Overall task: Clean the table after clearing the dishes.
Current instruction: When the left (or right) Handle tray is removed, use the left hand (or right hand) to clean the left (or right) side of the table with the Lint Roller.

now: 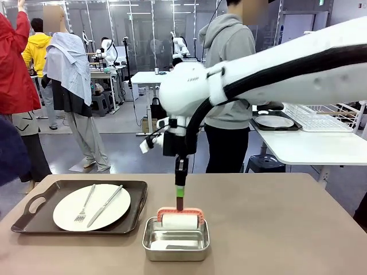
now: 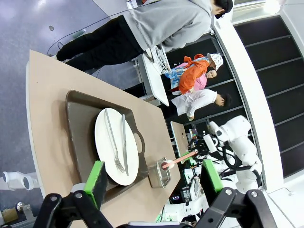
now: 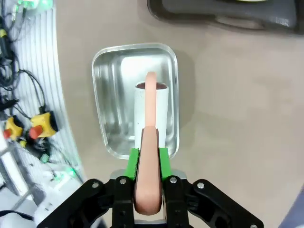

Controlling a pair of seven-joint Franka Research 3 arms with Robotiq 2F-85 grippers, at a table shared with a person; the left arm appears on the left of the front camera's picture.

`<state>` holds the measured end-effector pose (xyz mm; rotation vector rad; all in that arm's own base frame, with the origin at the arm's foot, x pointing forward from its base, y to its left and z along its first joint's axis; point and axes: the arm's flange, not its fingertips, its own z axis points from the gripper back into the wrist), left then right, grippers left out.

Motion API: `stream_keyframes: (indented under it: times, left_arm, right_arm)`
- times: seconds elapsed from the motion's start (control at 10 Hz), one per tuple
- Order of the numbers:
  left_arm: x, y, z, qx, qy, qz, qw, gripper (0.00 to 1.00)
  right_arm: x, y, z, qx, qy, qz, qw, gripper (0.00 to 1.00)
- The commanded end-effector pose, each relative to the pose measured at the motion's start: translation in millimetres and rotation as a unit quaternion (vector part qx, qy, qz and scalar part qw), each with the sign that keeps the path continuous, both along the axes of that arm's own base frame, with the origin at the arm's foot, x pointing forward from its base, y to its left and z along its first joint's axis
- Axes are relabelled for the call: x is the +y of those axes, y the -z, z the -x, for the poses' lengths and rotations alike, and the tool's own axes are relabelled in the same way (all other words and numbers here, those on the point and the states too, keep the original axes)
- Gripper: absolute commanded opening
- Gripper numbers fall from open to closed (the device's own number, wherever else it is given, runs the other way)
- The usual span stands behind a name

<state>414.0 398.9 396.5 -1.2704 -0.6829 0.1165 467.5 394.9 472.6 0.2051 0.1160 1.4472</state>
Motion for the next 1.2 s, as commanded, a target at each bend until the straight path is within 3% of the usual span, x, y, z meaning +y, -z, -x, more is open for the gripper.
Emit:
stream_keyframes:
  times: [0.0,0.1,0.3,0.4,0.6,0.8,0.9,1.1]
  left_arm:
    - [2,-2,2,0.001,-0.001,-0.005,1.000,1.00]
    - [2,-2,2,0.001,-0.001,-0.005,1.000,1.00]
    - [2,-2,2,0.001,-0.001,-0.005,1.000,1.00]
    - [2,-2,2,0.001,-0.001,-0.005,1.000,1.00]
    - [2,-2,2,0.001,-0.001,-0.005,1.000,1.00]
    - [2,-2,2,0.001,-0.001,-0.005,1.000,1.00]
    - [2,-2,2,0.001,-0.001,-0.005,1.000,1.00]
    - [2,-2,2,0.001,-0.001,-0.005,1.000,1.00]
  right_arm:
    - [-66,-27,44,0.019,0.189,0.009,0.982,0.02]
    - [-104,-32,46,0.024,0.273,-0.047,0.960,0.02]
    - [-164,-19,34,0.058,0.453,-0.125,0.881,0.02]
    - [-184,-3,22,0.074,0.541,-0.128,0.828,0.02]
    - [-208,18,-12,0.105,0.636,-0.168,0.746,0.02]
    - [-220,27,-40,0.084,0.677,-0.166,0.712,0.02]
    - [-215,35,-48,0.090,0.648,-0.147,0.742,0.02]
    - [-240,31,-36,0.102,0.644,-0.149,0.743,0.02]
